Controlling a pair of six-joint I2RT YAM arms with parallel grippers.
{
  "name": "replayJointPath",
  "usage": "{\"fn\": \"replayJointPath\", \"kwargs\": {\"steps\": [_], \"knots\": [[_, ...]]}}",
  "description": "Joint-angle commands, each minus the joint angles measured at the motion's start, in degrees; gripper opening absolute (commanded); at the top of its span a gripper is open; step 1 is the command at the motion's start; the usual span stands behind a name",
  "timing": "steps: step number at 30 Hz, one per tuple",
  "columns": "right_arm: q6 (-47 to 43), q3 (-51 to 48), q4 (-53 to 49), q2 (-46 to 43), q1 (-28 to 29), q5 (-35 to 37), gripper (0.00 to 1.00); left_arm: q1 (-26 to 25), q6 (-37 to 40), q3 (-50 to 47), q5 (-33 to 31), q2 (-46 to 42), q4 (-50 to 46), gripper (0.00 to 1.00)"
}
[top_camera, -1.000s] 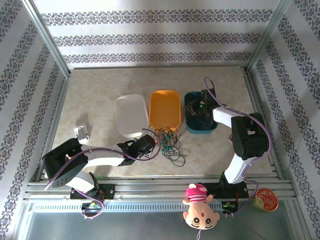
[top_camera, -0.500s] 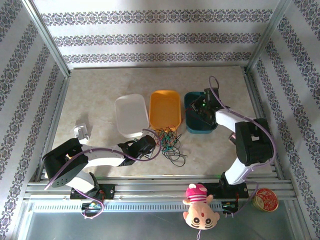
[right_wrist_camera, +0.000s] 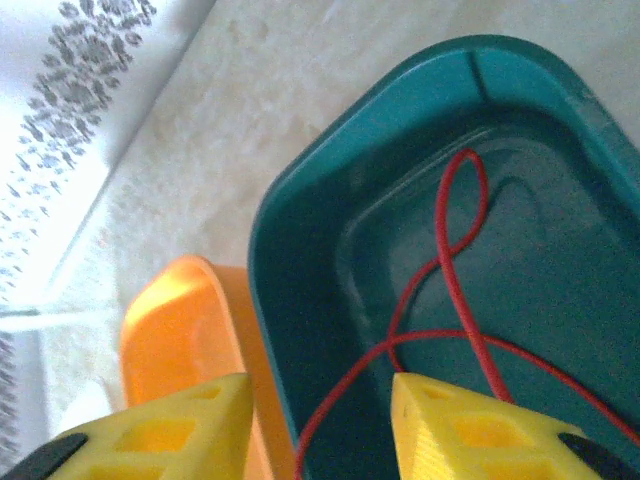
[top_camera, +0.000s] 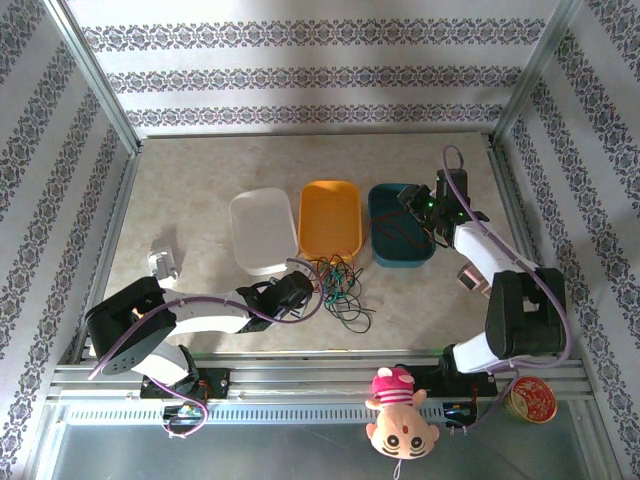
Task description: Untangle the cables
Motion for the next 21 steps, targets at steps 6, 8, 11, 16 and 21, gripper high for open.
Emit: {"fn": "replayJointPath", "kwargs": {"steps": [6,8,11,16,21], "knots": [[-14.33,2.12,-13.12,-0.75,-0.15,10.27,0.47,-1.36,1.42,1.86,-0.22,1.55,-1.65,0.00],[-15.05,2.40,-13.34,1.16,-0.09,9.70,0.47,-1.43,1.40,2.03,-0.20,1.64,-1.68,0.00],[-15.81,2.60,-12.59,4.23,0.03,8.57,0.45,-1.45,1.32,2.05,-0.26,1.57,-1.85,0.00],[-16.04,3.06,-11.11,6.02,0.12,7.79,0.13,-1.54,1.22,1.91,-0.57,1.13,-2.14,0.00],[-16.30,3.69,-10.47,2.88,0.12,7.88,0.00,-1.52,1.13,1.97,-0.62,1.34,-1.87,0.00]]}}
